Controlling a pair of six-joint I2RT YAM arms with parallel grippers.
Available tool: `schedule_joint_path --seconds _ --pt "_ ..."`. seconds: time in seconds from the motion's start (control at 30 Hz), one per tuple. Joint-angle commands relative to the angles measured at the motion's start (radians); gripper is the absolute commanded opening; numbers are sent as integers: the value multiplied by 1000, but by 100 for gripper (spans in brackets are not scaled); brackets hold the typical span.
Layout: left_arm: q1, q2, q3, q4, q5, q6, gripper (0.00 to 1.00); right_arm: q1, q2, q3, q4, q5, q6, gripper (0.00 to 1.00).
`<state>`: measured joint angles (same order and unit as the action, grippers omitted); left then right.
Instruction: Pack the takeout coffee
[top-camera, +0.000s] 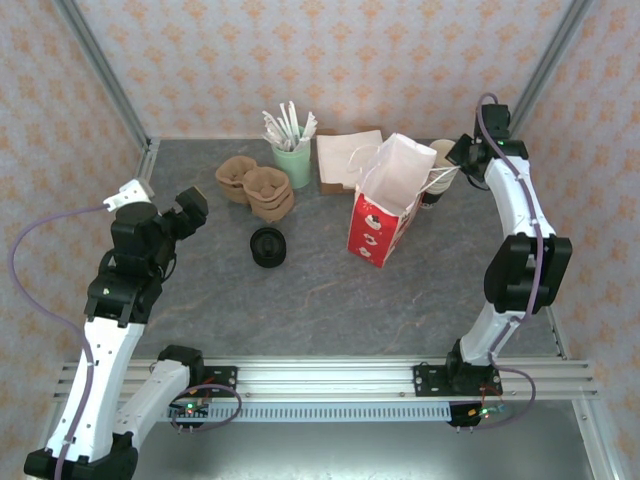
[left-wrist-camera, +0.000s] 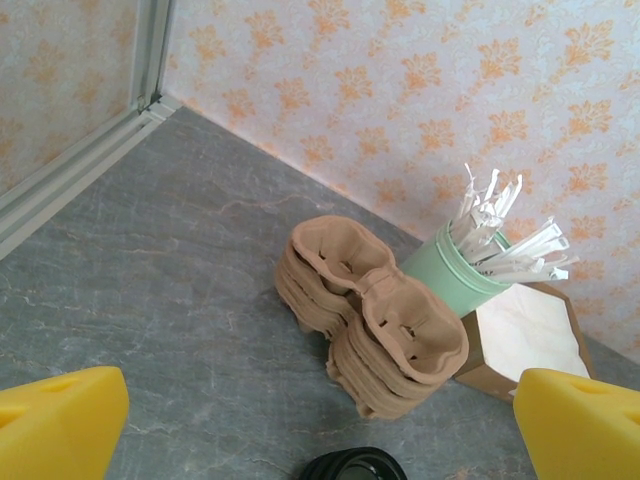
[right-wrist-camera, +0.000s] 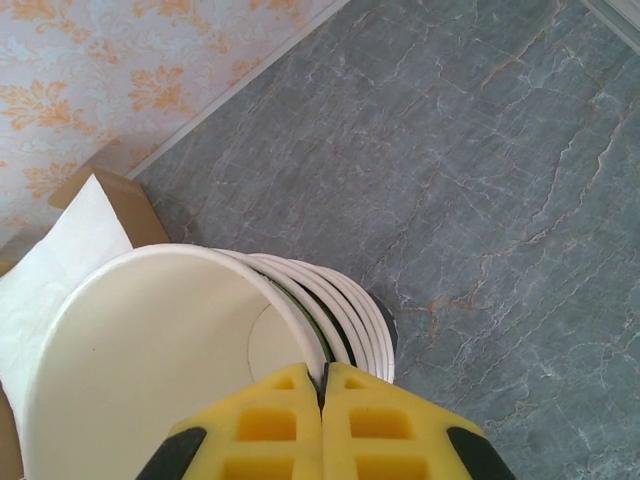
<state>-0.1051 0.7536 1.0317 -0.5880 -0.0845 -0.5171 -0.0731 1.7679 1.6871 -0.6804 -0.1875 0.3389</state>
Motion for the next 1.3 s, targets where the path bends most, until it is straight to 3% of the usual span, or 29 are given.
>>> schedule_joint_path --seconds 0.0,0.37,0.5,0.67,0.9,1.13,1.27 --pt "-9 4 29 -28 19 -11 100 1 -98 31 -25 17 3 2" --pt "-9 5 66 -47 87 -23 100 1 -271 42 -99 63 -3 2" --pt "-13 15 46 -19 129 99 100 1 -372 27 -110 76 -12 1" --pt "-25 56 27 -31 126 127 100 0 -503 -7 -189 126 -38 0" --pt "-84 124 -43 46 167 88 96 -1 -729 -222 -306 202 -84 0" --pt "-112 228 -112 75 195 24 95 -1 -924 -523 -343 -60 -10 0" --pt "-111 304 -153 85 230 -5 94 11 -1028 -704 -342 -135 7 0"
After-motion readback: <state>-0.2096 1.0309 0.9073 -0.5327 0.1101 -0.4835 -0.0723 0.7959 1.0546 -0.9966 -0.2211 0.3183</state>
